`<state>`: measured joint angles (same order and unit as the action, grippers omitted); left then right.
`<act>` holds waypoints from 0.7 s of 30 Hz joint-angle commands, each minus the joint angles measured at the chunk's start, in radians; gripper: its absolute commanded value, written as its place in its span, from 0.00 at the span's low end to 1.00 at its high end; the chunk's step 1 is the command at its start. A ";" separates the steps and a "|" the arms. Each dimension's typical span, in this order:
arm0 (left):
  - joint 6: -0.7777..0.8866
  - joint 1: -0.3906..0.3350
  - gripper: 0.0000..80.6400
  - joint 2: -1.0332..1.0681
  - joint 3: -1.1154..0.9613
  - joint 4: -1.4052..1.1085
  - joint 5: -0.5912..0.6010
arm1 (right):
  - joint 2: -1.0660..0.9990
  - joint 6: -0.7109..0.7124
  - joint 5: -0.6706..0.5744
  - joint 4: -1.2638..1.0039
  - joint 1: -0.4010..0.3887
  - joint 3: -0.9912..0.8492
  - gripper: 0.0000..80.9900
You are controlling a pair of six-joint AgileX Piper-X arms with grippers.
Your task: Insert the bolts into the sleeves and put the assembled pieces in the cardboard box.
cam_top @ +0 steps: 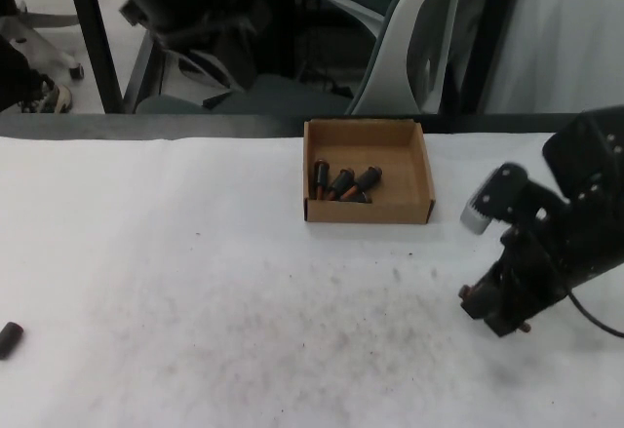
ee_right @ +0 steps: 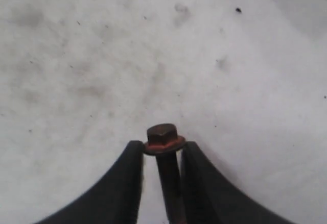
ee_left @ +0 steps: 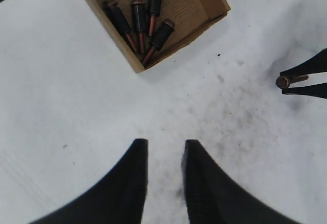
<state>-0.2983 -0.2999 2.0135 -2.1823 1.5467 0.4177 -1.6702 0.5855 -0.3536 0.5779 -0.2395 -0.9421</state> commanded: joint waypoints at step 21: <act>0.082 0.143 0.29 -0.528 0.854 -0.354 -0.078 | 0.513 -0.184 -0.226 0.173 0.000 -0.002 0.00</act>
<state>-0.2244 -0.1408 1.4774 -1.3025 1.2169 0.3062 -1.2309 0.4312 -0.5361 0.7486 -0.2395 -0.9421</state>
